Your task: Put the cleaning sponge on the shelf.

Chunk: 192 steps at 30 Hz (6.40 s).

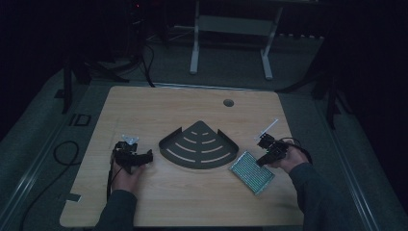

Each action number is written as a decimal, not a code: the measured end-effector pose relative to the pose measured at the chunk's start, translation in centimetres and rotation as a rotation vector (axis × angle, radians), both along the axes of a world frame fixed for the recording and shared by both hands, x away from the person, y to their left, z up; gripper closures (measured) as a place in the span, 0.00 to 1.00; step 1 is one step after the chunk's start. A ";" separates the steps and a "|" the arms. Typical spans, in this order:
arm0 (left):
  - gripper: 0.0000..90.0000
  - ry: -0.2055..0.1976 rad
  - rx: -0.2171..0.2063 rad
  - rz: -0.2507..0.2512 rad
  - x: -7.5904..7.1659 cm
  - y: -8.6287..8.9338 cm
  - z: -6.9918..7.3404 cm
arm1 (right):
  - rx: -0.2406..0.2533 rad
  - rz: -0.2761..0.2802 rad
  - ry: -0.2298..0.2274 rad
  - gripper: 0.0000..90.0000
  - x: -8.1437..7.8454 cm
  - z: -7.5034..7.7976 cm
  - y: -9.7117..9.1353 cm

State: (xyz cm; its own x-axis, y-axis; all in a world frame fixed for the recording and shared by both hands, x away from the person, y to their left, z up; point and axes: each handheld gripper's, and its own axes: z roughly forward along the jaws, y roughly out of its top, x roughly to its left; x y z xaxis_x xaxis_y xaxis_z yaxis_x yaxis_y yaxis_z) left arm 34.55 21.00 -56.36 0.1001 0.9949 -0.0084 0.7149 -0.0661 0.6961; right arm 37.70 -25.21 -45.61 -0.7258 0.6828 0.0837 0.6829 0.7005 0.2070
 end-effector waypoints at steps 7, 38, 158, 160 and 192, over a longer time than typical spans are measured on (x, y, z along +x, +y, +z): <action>0.09 -0.001 -0.001 0.001 0.0 0.0 0.0 | 0.005 -0.005 -0.022 0.99 0.3 1.4 -0.3; 0.09 -0.001 -0.002 0.002 0.0 0.0 0.0 | 0.090 -0.011 -0.111 0.99 3.0 4.6 2.1; 0.09 -0.001 0.000 -0.008 0.0 -0.2 0.0 | 0.041 0.010 -0.107 0.99 9.3 1.4 11.2; 0.09 -0.001 0.000 -0.008 0.0 -0.2 0.0 | 0.039 0.011 -0.103 0.99 9.3 1.2 11.3; 0.09 0.000 -0.001 -0.010 0.1 -0.2 0.0 | 0.041 -0.009 -0.079 0.99 9.2 -0.6 11.1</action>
State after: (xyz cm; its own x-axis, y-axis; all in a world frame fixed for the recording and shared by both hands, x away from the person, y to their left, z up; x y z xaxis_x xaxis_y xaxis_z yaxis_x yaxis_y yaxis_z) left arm 34.63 20.78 -56.37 0.1100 0.9939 -0.0094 0.7139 -0.0724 0.6965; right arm 46.88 -14.08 -46.19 -0.7250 0.6867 0.0540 0.6696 0.6842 0.2888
